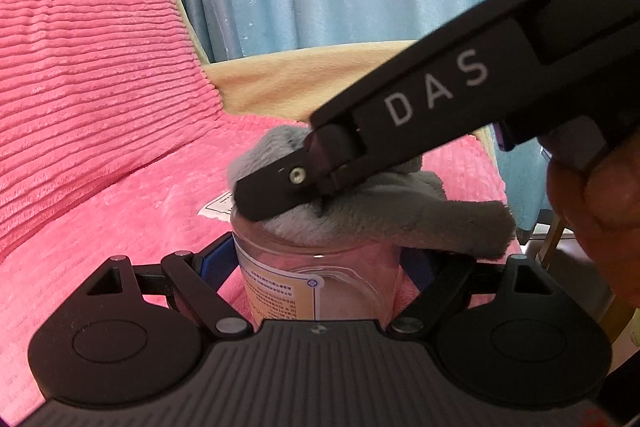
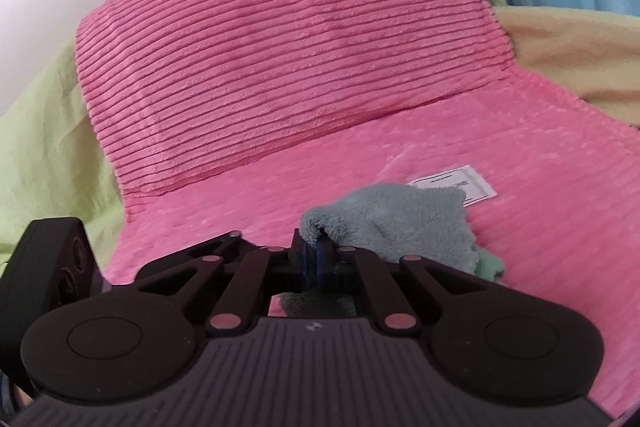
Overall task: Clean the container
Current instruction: 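Wipe the jar rim with the grey cloth in the right tool while the left tool holds the jar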
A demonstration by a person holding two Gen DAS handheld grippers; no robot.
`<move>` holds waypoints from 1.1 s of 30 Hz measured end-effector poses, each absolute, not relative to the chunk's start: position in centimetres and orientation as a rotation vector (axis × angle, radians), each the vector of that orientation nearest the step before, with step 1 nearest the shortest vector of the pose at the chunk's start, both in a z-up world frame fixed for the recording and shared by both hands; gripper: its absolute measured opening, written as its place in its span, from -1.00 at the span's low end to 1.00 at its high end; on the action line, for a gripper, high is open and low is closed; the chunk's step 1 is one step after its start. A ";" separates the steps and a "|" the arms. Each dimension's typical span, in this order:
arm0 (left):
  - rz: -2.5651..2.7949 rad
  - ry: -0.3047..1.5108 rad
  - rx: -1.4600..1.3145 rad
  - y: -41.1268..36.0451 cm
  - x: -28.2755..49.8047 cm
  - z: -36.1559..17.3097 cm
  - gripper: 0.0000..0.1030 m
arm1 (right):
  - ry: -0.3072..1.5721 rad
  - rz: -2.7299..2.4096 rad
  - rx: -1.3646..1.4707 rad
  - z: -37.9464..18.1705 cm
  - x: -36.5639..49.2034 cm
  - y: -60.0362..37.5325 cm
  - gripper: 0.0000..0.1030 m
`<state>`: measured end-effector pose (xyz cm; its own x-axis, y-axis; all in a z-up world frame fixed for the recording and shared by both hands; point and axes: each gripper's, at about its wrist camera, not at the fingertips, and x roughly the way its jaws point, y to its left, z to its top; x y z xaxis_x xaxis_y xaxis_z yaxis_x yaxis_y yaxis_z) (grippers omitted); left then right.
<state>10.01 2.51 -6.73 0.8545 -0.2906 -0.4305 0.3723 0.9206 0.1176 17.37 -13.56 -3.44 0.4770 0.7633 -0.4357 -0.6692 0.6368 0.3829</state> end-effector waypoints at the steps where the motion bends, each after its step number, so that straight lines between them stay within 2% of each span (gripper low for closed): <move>1: -0.351 0.420 0.199 2.5 10.0 -6.7 0.65 | 0.618 0.876 0.169 -3.4 17.4 -13.7 -0.97; 19: -0.315 0.426 0.193 0.3 10.1 -6.7 0.65 | 0.640 0.925 0.230 -3.9 17.2 -14.4 -0.94; 33: -0.331 0.417 0.170 1.8 10.6 -6.8 0.65 | 0.550 0.834 0.223 -4.1 19.1 -11.4 -0.97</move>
